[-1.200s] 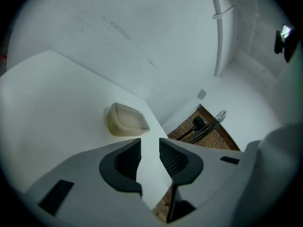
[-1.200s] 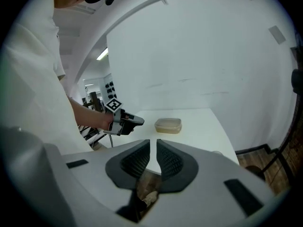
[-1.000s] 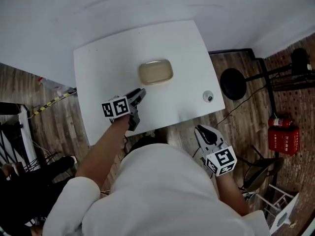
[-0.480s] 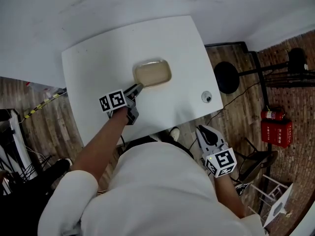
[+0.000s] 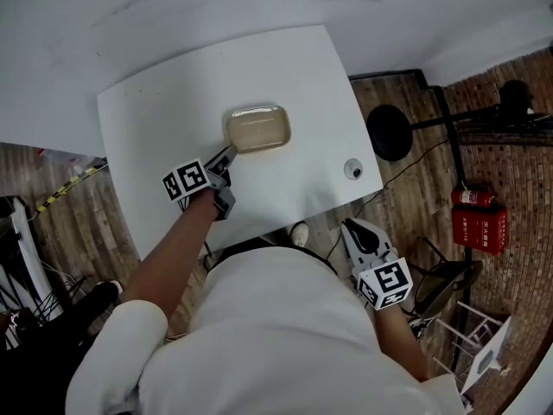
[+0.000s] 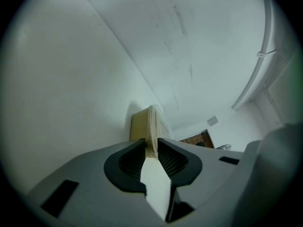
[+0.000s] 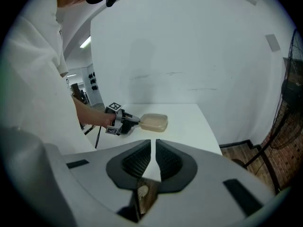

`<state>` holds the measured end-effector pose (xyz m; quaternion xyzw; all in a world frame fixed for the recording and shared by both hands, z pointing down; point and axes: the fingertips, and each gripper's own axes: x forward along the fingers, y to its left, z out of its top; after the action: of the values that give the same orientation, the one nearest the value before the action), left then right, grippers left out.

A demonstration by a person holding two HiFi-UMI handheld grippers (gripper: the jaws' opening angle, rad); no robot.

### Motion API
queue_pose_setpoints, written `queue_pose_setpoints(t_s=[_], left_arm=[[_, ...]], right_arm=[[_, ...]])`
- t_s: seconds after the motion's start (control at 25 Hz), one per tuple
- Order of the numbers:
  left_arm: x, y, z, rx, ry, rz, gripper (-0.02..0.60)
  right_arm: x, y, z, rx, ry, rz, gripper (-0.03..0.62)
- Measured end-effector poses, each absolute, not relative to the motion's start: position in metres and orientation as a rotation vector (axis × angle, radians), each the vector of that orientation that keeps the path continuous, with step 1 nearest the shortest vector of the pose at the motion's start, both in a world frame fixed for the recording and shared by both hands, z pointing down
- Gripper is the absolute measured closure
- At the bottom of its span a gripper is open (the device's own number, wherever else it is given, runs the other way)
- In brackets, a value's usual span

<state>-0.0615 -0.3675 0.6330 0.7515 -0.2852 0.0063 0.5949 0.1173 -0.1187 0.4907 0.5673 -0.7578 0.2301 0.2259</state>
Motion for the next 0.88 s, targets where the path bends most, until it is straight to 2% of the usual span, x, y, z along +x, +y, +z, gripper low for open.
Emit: queue_pose_setpoints(t_s=[0.32,0.88], left_arm=[[-0.069,-0.369,0.625,1.750,-0.728,-0.008,0.520],[-0.070,-0.369,0.593,1.745,-0.665,-0.156,0.526]], right_arm=[[0.117,-0.128,0.491,1.544,-2.113,0.637,0.554],[0.109,-0.127,0.496,1.534,-2.121,0.642,0.554]])
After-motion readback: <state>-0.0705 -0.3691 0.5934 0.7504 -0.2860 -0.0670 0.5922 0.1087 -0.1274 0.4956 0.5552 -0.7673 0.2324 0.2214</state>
